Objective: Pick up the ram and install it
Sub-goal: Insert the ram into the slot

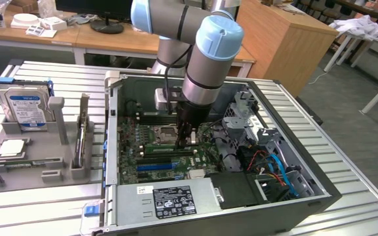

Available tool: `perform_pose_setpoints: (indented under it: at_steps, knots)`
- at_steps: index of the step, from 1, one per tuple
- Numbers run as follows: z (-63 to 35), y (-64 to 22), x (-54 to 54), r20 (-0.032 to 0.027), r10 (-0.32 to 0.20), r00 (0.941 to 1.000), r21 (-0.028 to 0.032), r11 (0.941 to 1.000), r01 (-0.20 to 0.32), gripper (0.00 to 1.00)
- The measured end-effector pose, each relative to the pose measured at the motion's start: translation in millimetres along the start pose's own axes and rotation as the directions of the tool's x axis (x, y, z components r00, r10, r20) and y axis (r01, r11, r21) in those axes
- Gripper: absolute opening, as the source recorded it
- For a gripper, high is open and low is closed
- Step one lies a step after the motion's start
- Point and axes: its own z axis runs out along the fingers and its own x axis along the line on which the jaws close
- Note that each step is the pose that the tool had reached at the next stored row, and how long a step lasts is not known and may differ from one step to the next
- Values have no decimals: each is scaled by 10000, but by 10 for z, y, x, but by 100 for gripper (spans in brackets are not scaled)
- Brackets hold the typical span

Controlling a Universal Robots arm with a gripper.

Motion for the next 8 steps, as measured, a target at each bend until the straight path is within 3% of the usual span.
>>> perform_pose_setpoints:
  at_steps: [8]
  knots:
    - [10,0,1,0,-1,10000,2,10000,1,12]
